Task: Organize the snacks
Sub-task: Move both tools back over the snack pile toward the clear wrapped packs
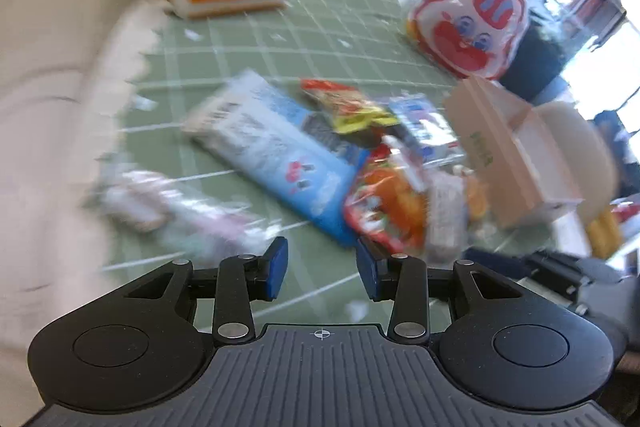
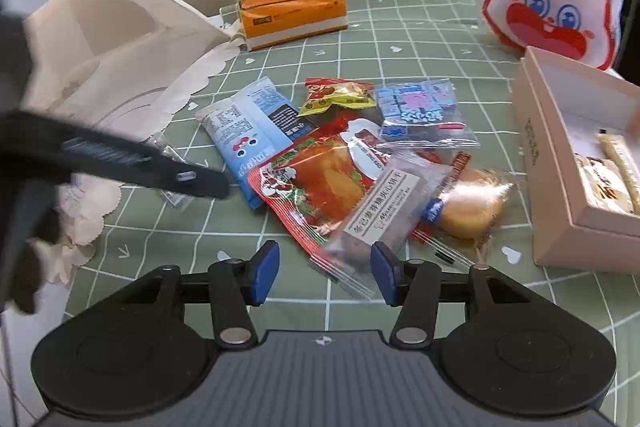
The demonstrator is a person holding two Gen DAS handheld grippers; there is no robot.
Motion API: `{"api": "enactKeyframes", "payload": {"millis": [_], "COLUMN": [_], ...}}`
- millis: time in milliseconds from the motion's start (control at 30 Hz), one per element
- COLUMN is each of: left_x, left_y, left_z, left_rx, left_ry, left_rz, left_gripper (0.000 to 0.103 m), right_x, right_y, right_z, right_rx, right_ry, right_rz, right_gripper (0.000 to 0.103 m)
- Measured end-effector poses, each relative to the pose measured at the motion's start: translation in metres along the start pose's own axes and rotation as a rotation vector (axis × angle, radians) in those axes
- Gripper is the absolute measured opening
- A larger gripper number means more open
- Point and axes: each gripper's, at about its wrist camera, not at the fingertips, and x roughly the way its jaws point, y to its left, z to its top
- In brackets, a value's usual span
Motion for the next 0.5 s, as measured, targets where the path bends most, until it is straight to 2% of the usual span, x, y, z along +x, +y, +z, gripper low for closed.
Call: {"api": "enactKeyframes", "payload": {"millis": [67, 167, 333, 367, 500], "left_x": [-0.012, -0.017, -0.032, -0.034, -0.046], "left_y": [0.003, 0.009, 0.015, 0.016, 0.026], "left_z": [-0.009, -0.015, -0.023, -0.023, -0.029], "left_rx": [-0.035, -0.111, -0.121, -0.127, -0.164], "left_ry": [-0.018, 0.025, 0.053, 0.053, 0.041], "left_rz": [0.106, 0.223, 0.299, 0.312, 0.306], "left_gripper": [0.043, 0.043, 0.042, 0.039, 0.039], "right_x": [-0.001, 0.002, 0.027, 0.037, 0.071], "right_y": [0.005, 0.019, 0.062, 0.07, 0.096], "right_z": [-0.004, 0.002, 0.022, 0.026, 0.04], "right_rx": [-0.021, -0.103, -0.298, -0.323, -0.382], "right_ry": [-0.023, -0.048, -0.081, -0.077, -0.067], "right_rz": [0.007, 0.076, 0.231, 0.246, 0.254], "right_gripper": [0.054, 0.054, 0.054, 0.052, 0.052]}}
